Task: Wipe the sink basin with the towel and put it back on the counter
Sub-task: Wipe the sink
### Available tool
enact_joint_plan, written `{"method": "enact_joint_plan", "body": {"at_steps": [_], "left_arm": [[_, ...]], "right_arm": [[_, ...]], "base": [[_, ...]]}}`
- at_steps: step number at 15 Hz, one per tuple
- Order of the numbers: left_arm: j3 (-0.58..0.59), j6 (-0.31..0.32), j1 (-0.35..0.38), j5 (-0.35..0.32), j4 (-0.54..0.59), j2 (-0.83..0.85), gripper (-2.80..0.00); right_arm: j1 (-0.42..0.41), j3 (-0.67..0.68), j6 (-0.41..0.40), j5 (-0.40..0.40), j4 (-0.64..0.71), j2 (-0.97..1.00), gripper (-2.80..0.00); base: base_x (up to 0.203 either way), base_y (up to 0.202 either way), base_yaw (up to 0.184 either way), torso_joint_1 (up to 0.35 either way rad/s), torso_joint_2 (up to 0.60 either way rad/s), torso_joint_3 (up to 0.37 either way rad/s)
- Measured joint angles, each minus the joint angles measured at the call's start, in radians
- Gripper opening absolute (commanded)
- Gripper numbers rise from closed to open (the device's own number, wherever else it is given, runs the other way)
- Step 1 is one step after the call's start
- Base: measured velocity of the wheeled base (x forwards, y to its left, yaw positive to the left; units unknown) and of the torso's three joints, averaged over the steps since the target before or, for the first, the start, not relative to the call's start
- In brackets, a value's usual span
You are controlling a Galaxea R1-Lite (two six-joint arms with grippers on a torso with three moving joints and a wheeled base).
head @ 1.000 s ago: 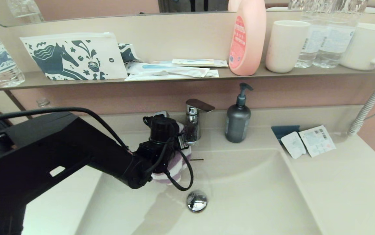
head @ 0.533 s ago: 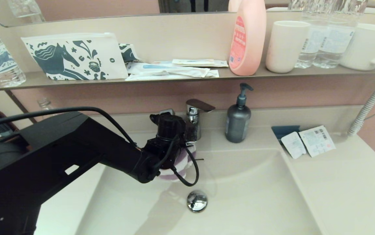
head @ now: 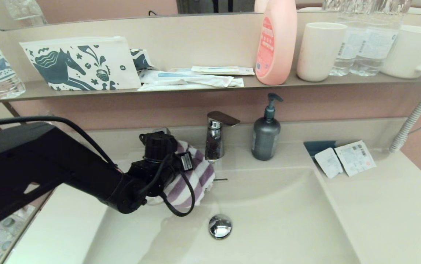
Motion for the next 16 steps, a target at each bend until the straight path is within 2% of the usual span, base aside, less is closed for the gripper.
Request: {"method": "enact_joint_plan", "body": {"at_steps": [3, 6, 10, 13, 16], "left_arm": [[0.048, 0.027, 0.109, -0.063, -0.009, -0.04, -2.8], [0.058, 0.089, 0.217, -0.148, -0.01, -0.055, -2.8], [0.079, 0.141, 0.332, -0.212, -0.011, -0.071, -2.8], [0.08, 0.143, 0.321, -0.204, -0.013, -0.077, -2.8], [0.066, 0.131, 0.21, -0.141, -0.012, -0.074, -2.8]], "right_arm": [[0.0, 0.0, 0.0, 0.0, 0.0, 0.0, -2.8], [0.0, 0.0, 0.0, 0.0, 0.0, 0.0, -2.8], [0.0, 0.0, 0.0, 0.0, 0.0, 0.0, -2.8], [0.0, 0.0, 0.0, 0.0, 0.0, 0.0, -2.8], [0.0, 0.0, 0.0, 0.0, 0.0, 0.0, -2.8]], "base": [[0.0, 0.0, 0.0, 0.0, 0.0, 0.0], [0.0, 0.0, 0.0, 0.0, 0.0, 0.0], [0.0, 0.0, 0.0, 0.0, 0.0, 0.0], [0.0, 0.0, 0.0, 0.0, 0.0, 0.0], [0.0, 0.0, 0.0, 0.0, 0.0, 0.0]]}}
